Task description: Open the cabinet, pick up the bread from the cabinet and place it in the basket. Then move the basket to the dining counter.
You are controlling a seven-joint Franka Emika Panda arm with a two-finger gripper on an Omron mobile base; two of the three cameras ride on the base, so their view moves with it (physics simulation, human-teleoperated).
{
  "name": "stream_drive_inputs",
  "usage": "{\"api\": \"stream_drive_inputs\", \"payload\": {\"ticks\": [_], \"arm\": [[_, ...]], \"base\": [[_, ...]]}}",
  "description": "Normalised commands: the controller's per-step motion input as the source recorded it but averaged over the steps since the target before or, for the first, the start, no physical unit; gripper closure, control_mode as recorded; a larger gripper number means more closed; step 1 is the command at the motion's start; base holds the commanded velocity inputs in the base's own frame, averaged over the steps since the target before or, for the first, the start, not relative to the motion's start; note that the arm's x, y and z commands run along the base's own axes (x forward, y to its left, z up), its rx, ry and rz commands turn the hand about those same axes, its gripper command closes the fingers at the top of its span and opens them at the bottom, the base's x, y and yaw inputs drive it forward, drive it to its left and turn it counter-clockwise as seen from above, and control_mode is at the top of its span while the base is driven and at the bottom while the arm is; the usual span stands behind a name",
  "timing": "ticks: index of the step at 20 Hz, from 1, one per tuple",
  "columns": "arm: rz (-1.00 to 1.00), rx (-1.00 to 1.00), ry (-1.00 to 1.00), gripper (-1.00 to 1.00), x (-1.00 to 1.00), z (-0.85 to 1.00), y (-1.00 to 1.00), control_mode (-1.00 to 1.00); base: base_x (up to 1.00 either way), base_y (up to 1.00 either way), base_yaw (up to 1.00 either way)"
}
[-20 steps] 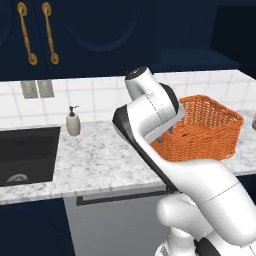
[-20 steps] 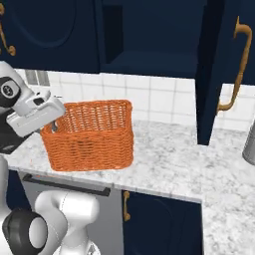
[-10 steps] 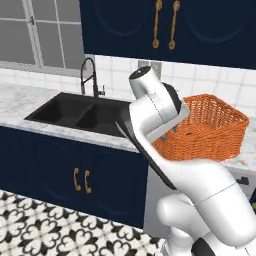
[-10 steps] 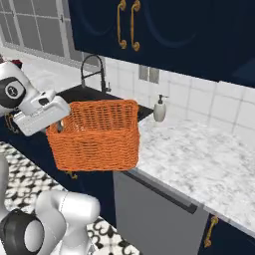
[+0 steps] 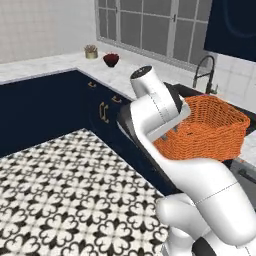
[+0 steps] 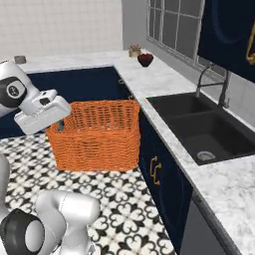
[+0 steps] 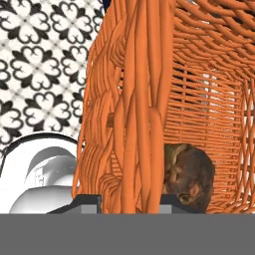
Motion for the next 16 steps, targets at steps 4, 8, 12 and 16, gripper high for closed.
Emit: {"api": "stream_drive_inputs", "payload": {"ticks": [4, 8, 12, 16], "arm": [[0.00, 0.00, 0.00, 1.00, 0.00, 0.00, 0.00, 1.00], [0.00, 0.00, 0.00, 1.00, 0.00, 0.00, 0.00, 1.00], [0.00, 0.00, 0.00, 1.00, 0.00, 0.00, 0.00, 1.00], [0.00, 0.00, 0.00, 1.00, 0.00, 0.00, 0.00, 1.00]], "base": [[-0.02, 0.44, 0.87], [0.26, 0.89, 0.62], [0.45, 1.00, 0.44], [0.82, 0.92, 0.31]]}}
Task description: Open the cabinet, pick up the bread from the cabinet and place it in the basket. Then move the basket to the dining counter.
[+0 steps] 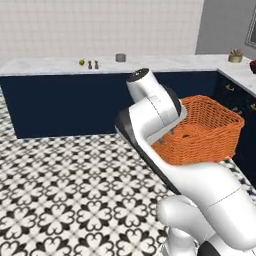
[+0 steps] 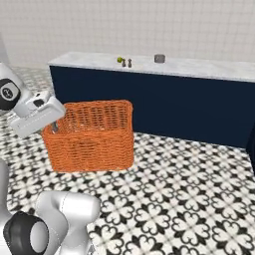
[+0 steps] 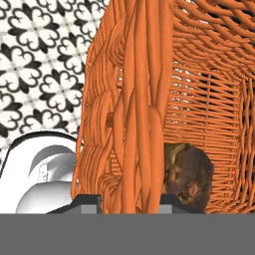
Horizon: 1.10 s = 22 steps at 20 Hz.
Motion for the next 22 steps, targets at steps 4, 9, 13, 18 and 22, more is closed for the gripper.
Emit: {"api": "stream_drive_inputs", "payload": {"ticks": [4, 9, 13, 18, 22], "arm": [[0.00, 0.00, 0.00, 1.00, 0.00, 0.00, 0.00, 1.00], [0.00, 0.00, 0.00, 1.00, 0.00, 0.00, 0.00, 1.00], [0.00, 0.00, 0.00, 1.00, 0.00, 0.00, 0.00, 1.00], [0.00, 0.00, 0.00, 1.00, 0.00, 0.00, 0.00, 1.00], [0.00, 0.00, 0.00, 1.00, 0.00, 0.00, 0.00, 1.00]], "base": [[0.98, 0.66, -0.02], [1.00, 0.84, -0.26], [0.96, 0.93, -0.27], [0.70, 1.00, -0.19], [0.57, 1.00, -0.21]]}}
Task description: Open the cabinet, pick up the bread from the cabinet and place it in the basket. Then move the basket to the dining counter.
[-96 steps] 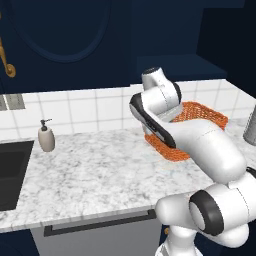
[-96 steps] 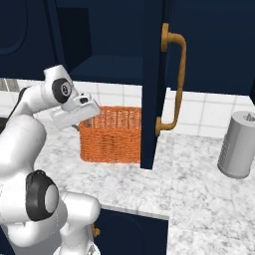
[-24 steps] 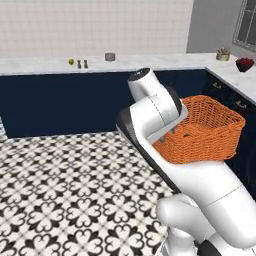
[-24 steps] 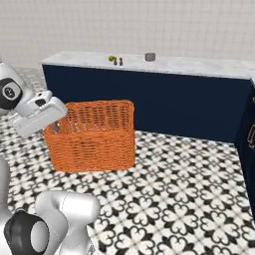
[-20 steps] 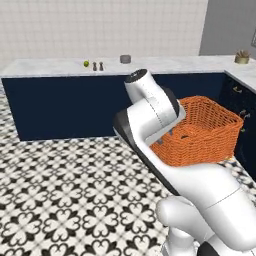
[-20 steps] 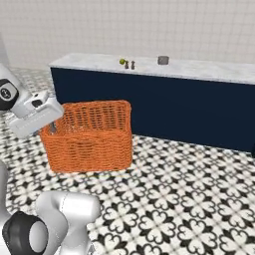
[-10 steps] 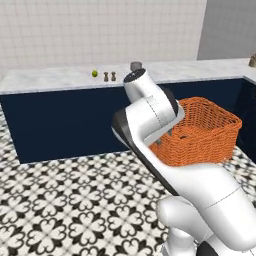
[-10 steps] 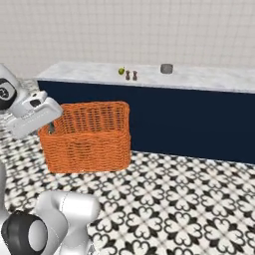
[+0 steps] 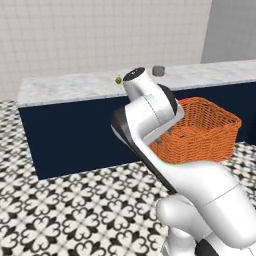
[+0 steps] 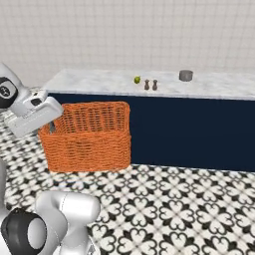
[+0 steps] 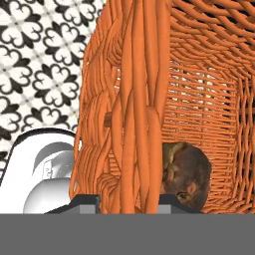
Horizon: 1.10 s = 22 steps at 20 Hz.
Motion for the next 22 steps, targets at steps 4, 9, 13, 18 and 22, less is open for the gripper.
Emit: {"api": "stream_drive_inputs", "payload": {"ticks": [4, 9, 13, 18, 22], "arm": [[0.00, 0.00, 0.00, 1.00, 0.00, 0.00, 0.00, 1.00], [0.00, 0.00, 0.00, 1.00, 0.00, 0.00, 0.00, 1.00], [0.00, 0.00, 0.00, 1.00, 0.00, 0.00, 0.00, 1.00], [0.00, 0.00, 0.00, 1.00, 0.00, 0.00, 0.00, 1.00], [0.00, 0.00, 0.00, 1.00, 0.00, 0.00, 0.00, 1.00]], "base": [[0.50, 1.00, -0.25], [0.66, 0.88, -0.25], [0.71, 0.85, -0.24], [0.68, 0.71, -0.17], [0.61, 0.32, -0.01]]}}
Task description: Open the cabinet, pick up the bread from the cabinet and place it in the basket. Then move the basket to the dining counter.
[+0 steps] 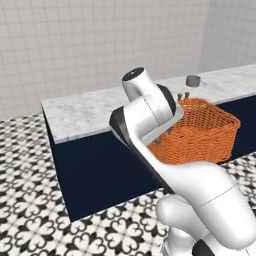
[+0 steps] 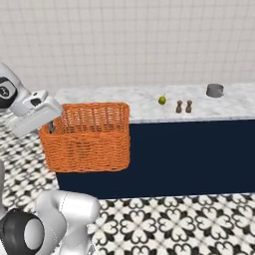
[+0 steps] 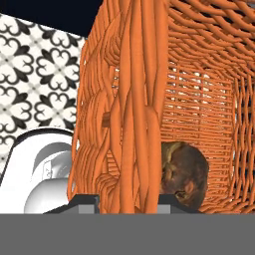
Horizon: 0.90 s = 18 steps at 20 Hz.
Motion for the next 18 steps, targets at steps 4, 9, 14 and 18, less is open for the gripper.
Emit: {"api": "stream_drive_inputs", "payload": {"ticks": [4, 9, 14, 18], "arm": [[0.00, 0.00, 0.00, 1.00, 0.00, 0.00, 0.00, 1.00], [0.00, 0.00, 0.00, 1.00, 0.00, 0.00, 0.00, 1.00], [0.00, 0.00, 0.00, 1.00, 0.00, 0.00, 0.00, 1.00], [0.00, 0.00, 0.00, 1.00, 0.00, 0.00, 0.00, 1.00]], "base": [[0.74, 0.31, 0.00], [0.69, 0.46, 0.00], [0.58, 0.46, 0.00], [0.58, 0.46, 0.00]]}}
